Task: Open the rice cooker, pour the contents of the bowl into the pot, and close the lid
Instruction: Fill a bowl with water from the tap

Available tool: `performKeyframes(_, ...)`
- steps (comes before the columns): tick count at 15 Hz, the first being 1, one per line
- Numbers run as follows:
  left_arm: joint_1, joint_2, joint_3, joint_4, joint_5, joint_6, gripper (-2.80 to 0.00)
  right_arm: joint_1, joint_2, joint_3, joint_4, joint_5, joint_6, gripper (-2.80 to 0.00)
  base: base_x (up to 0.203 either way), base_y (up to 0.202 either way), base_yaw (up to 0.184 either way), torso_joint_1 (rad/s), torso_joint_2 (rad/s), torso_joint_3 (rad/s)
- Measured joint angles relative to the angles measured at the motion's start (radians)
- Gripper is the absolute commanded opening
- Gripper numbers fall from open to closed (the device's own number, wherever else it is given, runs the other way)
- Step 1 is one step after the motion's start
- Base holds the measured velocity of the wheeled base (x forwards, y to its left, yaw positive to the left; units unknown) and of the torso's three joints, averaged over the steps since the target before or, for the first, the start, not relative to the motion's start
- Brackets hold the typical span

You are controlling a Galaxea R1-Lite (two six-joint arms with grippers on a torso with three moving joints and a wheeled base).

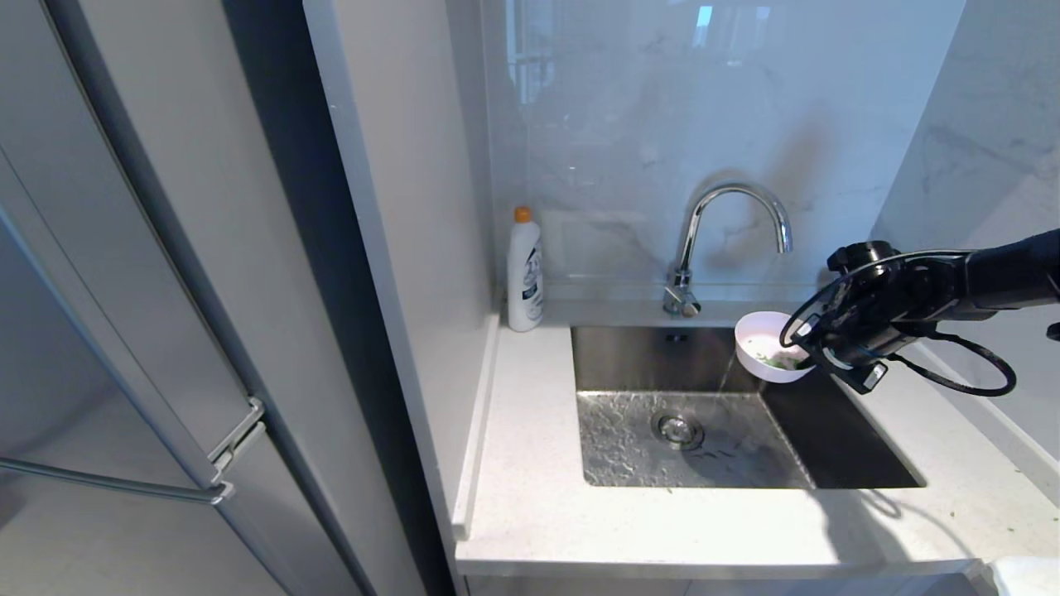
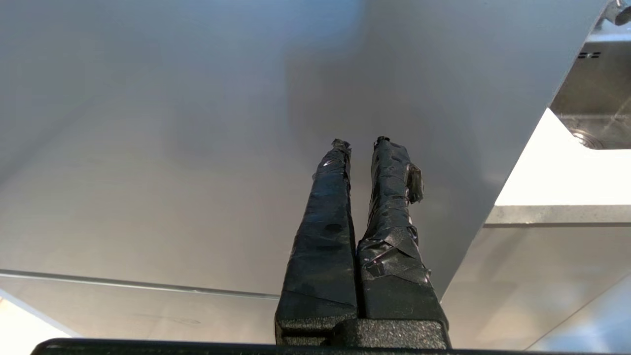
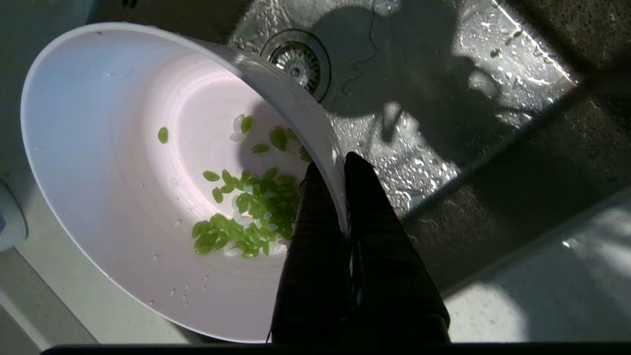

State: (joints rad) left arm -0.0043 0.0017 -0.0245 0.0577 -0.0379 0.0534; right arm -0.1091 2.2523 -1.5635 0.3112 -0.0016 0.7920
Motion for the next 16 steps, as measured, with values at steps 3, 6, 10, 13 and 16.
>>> performKeyframes(3,0.000,0.000,0.000,0.000,0.000,0.000,-2.80,0.004,0.091,-0.115,0.000,-0.067,0.021,-2.80,0.000,0.000,0.000,0.000,0.00,0.000)
performKeyframes(6,0.000,0.000,0.000,0.000,0.000,0.000,-2.80,0.010,0.170,-0.203,-0.002,-0.149,0.022,-2.80,0.000,0.000,0.000,0.000,0.00,0.000)
performKeyframes(10,0.000,0.000,0.000,0.000,0.000,0.000,-2.80,0.011,0.237,-0.290,-0.004,-0.163,0.035,-2.80,0.000,0.000,0.000,0.000,0.00,0.000)
performKeyframes(13,0.000,0.000,0.000,0.000,0.000,-0.001,-2.80,0.003,0.278,-0.367,0.009,-0.163,0.035,-2.80,0.000,0.000,0.000,0.000,0.00,0.000)
performKeyframes(16,0.000,0.000,0.000,0.000,0.000,-0.001,-2.80,-0.002,0.305,-0.396,0.007,-0.164,0.033,-2.80,0.000,0.000,0.000,0.000,0.00,0.000)
